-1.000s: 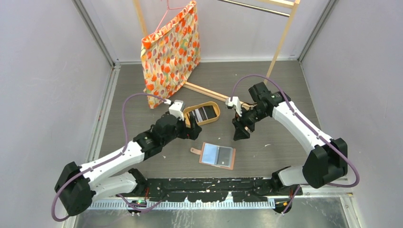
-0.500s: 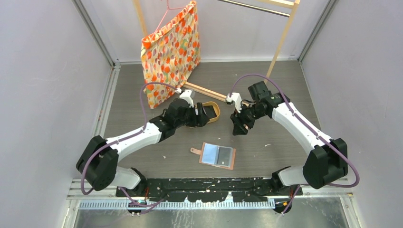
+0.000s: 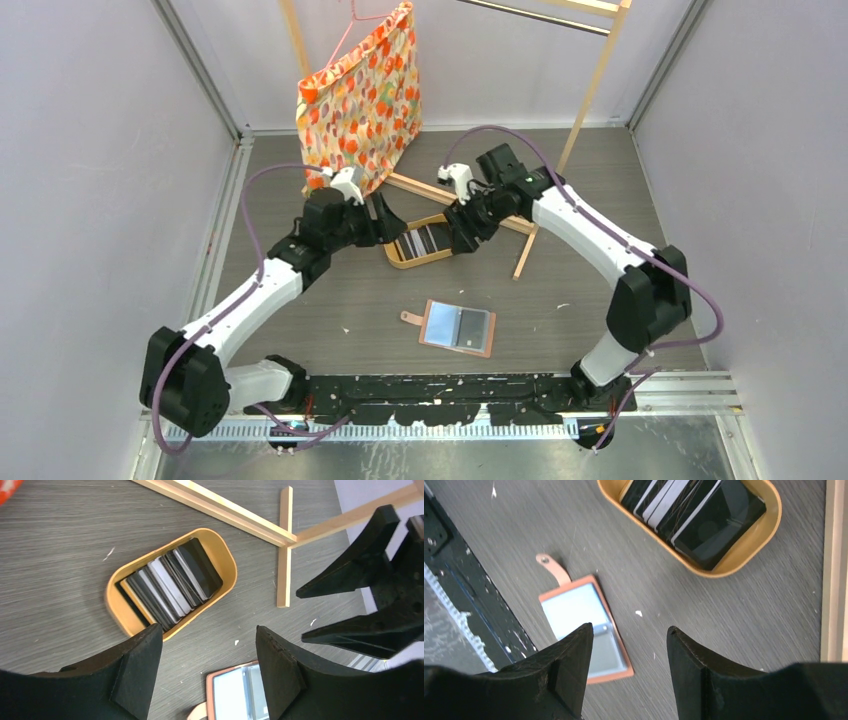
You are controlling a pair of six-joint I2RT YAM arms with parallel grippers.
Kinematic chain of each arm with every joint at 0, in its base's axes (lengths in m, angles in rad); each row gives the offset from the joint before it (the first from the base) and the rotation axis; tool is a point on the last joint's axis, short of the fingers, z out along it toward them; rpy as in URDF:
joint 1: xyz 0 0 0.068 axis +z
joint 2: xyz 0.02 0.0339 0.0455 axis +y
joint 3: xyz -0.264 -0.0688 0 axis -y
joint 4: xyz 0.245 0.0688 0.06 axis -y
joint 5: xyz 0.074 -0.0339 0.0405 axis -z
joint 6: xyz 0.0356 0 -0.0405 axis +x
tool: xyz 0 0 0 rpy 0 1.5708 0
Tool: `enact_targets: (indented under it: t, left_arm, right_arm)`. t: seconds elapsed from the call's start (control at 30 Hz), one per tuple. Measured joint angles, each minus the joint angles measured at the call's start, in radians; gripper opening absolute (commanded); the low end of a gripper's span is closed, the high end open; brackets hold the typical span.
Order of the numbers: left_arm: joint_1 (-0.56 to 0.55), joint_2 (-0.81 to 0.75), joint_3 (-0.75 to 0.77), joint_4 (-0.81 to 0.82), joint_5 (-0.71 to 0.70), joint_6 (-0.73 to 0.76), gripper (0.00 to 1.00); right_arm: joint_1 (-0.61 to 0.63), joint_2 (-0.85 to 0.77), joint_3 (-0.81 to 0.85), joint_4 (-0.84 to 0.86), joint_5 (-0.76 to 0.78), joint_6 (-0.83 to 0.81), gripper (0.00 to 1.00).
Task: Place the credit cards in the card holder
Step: Pick up the credit card from the storage box.
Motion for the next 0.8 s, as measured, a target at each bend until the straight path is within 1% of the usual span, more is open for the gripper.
enact_targets:
  t: [0.07,0.17,0.23,0.27,0.3,0.33,0.37,0.47,0.53,0.63,0.7,0.8]
  left_arm:
    - [0.038,-0.012,0.019,-0.044,0.032,0.013,0.7]
    - [0.067,-0.03,0.058,-0.118,0.08,0.037,0.71]
    - [0.071,-0.047,0.072,-0.148,0.102,0.047,0.71]
    - [0.071,-0.063,0.074,-0.163,0.119,0.051,0.71]
    - [0.071,-0.075,0.074,-0.172,0.129,0.051,0.72]
    - [0.071,-0.089,0.072,-0.177,0.138,0.048,0.72]
    - [0.071,-0.111,0.064,-0.175,0.148,0.043,0.72]
    - [0.072,-0.169,0.025,-0.16,0.159,0.023,0.73]
    - [0.072,-0.201,-0.009,-0.151,0.158,0.003,0.73]
    - [0.072,-0.215,-0.043,-0.14,0.158,-0.022,0.73]
    - [0.072,-0.214,-0.055,-0.14,0.158,-0.031,0.74]
    - [0.072,-0.214,-0.058,-0.14,0.158,-0.036,0.74]
  right_arm:
    - [0.015,0.042,0.04,0.008,0.017,0.043,0.61]
    - [0.024,0.091,0.098,0.011,0.053,0.081,0.61]
    - [0.031,0.105,0.13,0.011,0.09,0.079,0.64]
    - [0.032,0.106,0.148,0.012,0.113,0.072,0.67]
    - [0.032,0.106,0.167,0.011,0.134,0.059,0.74]
    - [0.032,0.106,0.189,0.01,0.151,0.046,0.95]
    - [0.033,0.106,0.212,0.01,0.163,0.031,0.99]
    - [0.032,0.106,0.287,-0.021,0.165,-0.024,1.0]
    - [0.016,0.122,0.364,-0.084,0.111,-0.048,1.0]
    - [0.0,0.167,0.442,-0.126,0.026,-0.051,0.99]
    - [-0.001,0.182,0.414,-0.11,-0.003,-0.034,0.92]
    - [0.01,0.216,0.359,-0.101,-0.002,0.028,0.81]
